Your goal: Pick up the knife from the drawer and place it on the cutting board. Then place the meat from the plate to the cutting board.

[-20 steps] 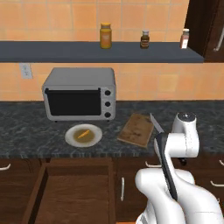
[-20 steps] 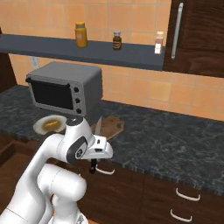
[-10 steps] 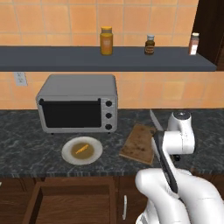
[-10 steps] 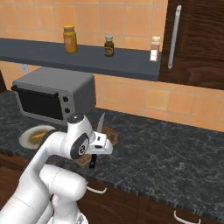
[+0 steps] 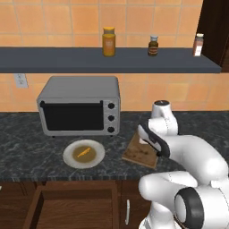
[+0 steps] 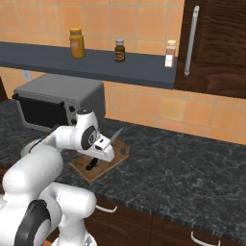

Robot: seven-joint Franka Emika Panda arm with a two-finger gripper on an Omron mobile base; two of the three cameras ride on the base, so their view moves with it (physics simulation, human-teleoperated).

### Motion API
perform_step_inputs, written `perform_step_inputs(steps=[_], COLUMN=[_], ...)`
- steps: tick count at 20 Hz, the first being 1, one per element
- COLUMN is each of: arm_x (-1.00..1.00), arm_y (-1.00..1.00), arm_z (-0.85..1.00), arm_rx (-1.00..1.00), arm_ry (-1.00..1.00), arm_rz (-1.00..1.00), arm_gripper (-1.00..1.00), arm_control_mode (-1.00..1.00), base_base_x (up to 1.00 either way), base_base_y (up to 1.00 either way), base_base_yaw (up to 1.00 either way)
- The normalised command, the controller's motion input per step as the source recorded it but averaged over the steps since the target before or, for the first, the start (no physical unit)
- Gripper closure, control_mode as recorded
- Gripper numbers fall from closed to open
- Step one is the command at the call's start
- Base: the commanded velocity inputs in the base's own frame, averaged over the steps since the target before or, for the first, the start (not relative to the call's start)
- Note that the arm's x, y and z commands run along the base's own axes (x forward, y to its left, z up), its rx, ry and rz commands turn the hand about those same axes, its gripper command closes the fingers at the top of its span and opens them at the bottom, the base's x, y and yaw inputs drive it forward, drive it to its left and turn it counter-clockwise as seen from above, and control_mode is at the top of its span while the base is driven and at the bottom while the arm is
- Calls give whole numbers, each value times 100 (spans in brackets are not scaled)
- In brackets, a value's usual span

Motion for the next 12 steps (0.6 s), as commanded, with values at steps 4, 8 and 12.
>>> perform_step_inputs(steps=[4,8,12], arm_x=[13,27,51], arm_y=[11,10,36], arm_z=[-56,-62,-45], arm_rx=[22,14,2], arm_ry=[19,4,0], arm_rz=[-4,-4,-6], arm_gripper=[100,100,-100], arm_control_mode=[-100,-100,-100], base_base_x=[0,0,0], base_base_y=[0,0,0], base_base_yaw=[0,0,0])
